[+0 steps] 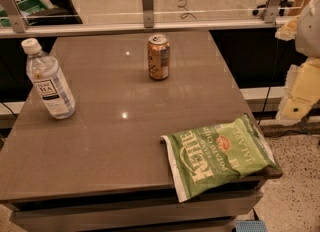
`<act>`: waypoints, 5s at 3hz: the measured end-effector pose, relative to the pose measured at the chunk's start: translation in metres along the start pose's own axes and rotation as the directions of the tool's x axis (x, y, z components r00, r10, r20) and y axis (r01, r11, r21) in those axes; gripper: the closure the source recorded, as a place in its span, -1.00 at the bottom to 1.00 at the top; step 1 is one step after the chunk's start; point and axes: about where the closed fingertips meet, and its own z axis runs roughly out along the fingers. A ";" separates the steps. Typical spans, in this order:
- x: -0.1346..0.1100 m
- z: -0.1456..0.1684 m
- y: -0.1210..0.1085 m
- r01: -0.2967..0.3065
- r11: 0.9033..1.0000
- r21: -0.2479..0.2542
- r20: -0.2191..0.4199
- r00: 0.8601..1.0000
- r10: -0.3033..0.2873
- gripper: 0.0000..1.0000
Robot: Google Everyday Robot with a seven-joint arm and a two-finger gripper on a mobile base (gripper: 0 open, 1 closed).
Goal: Move green jalapeno chip bag near orange can
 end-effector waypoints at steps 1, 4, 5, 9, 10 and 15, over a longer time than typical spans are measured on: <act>0.000 0.000 0.000 0.000 1.000 0.000 0.000 1.000 0.000 -1.00; -0.026 0.063 0.046 -0.105 0.984 -0.146 0.128 0.984 0.124 -1.00; -0.040 0.087 0.073 -0.116 0.969 -0.218 0.155 0.976 0.152 -1.00; -0.035 0.126 0.099 -0.090 0.963 -0.256 0.191 0.971 0.142 0.28; -0.037 0.118 0.080 -0.081 0.972 -0.222 0.195 0.973 0.126 0.74; -0.047 0.057 -0.056 -0.129 0.992 0.005 0.240 0.963 0.124 1.00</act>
Offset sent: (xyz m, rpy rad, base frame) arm -0.0012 0.0105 -0.0306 0.1084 0.0457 -0.0282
